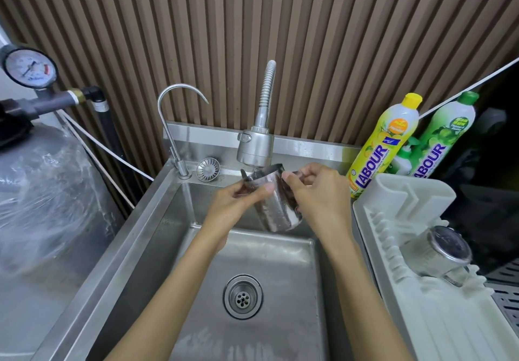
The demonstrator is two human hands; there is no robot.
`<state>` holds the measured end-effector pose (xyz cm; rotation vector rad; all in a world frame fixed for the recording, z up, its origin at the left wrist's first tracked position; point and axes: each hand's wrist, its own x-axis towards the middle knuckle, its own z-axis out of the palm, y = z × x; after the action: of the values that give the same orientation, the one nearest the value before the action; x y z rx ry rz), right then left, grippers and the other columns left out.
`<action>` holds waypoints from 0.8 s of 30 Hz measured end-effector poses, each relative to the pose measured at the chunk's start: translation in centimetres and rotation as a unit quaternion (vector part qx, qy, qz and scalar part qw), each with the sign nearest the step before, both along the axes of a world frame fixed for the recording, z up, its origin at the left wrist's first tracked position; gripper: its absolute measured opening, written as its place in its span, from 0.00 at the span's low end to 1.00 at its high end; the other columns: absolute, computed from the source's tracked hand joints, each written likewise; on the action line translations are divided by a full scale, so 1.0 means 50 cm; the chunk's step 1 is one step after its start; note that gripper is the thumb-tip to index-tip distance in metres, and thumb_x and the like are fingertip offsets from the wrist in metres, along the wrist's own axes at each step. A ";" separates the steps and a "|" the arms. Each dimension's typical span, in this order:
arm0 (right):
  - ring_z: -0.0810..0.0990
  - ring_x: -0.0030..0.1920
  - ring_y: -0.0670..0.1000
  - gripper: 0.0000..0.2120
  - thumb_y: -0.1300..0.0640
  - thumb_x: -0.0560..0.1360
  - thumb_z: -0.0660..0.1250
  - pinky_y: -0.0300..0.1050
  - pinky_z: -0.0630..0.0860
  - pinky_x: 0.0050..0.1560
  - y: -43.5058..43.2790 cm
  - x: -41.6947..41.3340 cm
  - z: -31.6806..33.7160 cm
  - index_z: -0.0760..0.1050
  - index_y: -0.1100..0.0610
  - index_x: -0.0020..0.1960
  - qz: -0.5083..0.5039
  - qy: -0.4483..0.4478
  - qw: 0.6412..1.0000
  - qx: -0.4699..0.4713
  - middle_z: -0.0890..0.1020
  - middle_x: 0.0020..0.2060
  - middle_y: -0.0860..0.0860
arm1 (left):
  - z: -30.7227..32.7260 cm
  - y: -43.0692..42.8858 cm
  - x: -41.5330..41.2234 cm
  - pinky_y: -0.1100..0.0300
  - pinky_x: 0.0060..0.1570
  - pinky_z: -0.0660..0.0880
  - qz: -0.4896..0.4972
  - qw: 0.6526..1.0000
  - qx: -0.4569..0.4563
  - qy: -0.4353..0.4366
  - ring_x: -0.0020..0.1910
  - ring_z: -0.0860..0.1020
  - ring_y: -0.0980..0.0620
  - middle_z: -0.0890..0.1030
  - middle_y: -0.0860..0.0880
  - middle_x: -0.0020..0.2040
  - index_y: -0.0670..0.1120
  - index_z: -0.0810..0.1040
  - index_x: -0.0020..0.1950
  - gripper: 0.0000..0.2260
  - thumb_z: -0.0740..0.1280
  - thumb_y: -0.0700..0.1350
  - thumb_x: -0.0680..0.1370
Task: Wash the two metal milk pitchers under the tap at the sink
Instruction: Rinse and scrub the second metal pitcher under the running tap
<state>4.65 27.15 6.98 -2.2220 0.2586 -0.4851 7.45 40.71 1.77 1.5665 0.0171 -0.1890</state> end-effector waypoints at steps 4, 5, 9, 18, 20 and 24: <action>0.81 0.42 0.49 0.07 0.57 0.74 0.68 0.40 0.76 0.44 0.001 0.006 -0.017 0.73 0.54 0.39 0.039 -0.037 0.996 0.068 0.82 0.41 0.49 | 0.004 -0.011 0.017 0.69 0.48 0.74 0.011 0.995 -0.075 -0.063 0.47 0.81 0.59 0.84 0.52 0.47 0.44 0.79 0.56 0.19 0.74 0.34 0.67; 0.81 0.43 0.44 0.08 0.60 0.75 0.67 0.33 0.75 0.43 0.000 0.011 -0.026 0.71 0.54 0.38 0.061 -0.036 0.990 0.120 0.82 0.44 0.47 | 0.004 -0.013 0.019 0.70 0.47 0.75 0.028 0.993 -0.084 -0.084 0.47 0.81 0.60 0.84 0.51 0.48 0.42 0.77 0.58 0.22 0.74 0.31 0.66; 0.80 0.47 0.34 0.08 0.64 0.76 0.64 0.30 0.72 0.49 -0.002 0.031 -0.078 0.69 0.57 0.40 0.162 0.014 0.935 0.314 0.82 0.50 0.40 | -0.005 -0.003 0.017 0.67 0.59 0.72 0.105 0.979 -0.026 -0.175 0.55 0.78 0.59 0.79 0.46 0.57 0.46 0.74 0.60 0.30 0.77 0.31 0.62; 0.84 0.38 0.50 0.06 0.59 0.76 0.66 0.40 0.81 0.39 0.010 0.025 -0.113 0.76 0.58 0.41 0.129 0.100 0.910 0.381 0.85 0.39 0.53 | -0.011 0.005 -0.014 0.64 0.55 0.68 0.209 0.917 0.277 -0.194 0.52 0.72 0.50 0.67 0.49 0.48 0.42 0.72 0.68 0.49 0.73 0.69 0.55; 0.85 0.37 0.51 0.07 0.58 0.75 0.67 0.43 0.81 0.36 0.003 0.026 -0.094 0.76 0.58 0.40 0.094 0.112 0.935 0.323 0.85 0.40 0.55 | -0.007 0.007 -0.014 0.62 0.50 0.70 0.182 0.931 0.282 -0.146 0.47 0.73 0.50 0.71 0.48 0.47 0.44 0.76 0.63 0.41 0.73 0.68 0.58; 0.83 0.40 0.56 0.10 0.55 0.73 0.69 0.53 0.80 0.45 -0.010 0.019 -0.037 0.76 0.57 0.35 0.035 0.092 0.992 0.080 0.84 0.36 0.55 | -0.012 0.011 -0.009 0.80 0.36 0.68 0.061 0.982 0.165 -0.066 0.35 0.78 0.70 0.82 0.59 0.36 0.54 0.81 0.42 0.13 0.78 0.56 0.63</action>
<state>5.60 26.63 5.13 -2.1109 0.3029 -0.2138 7.01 41.26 1.19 1.9000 0.0420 0.0160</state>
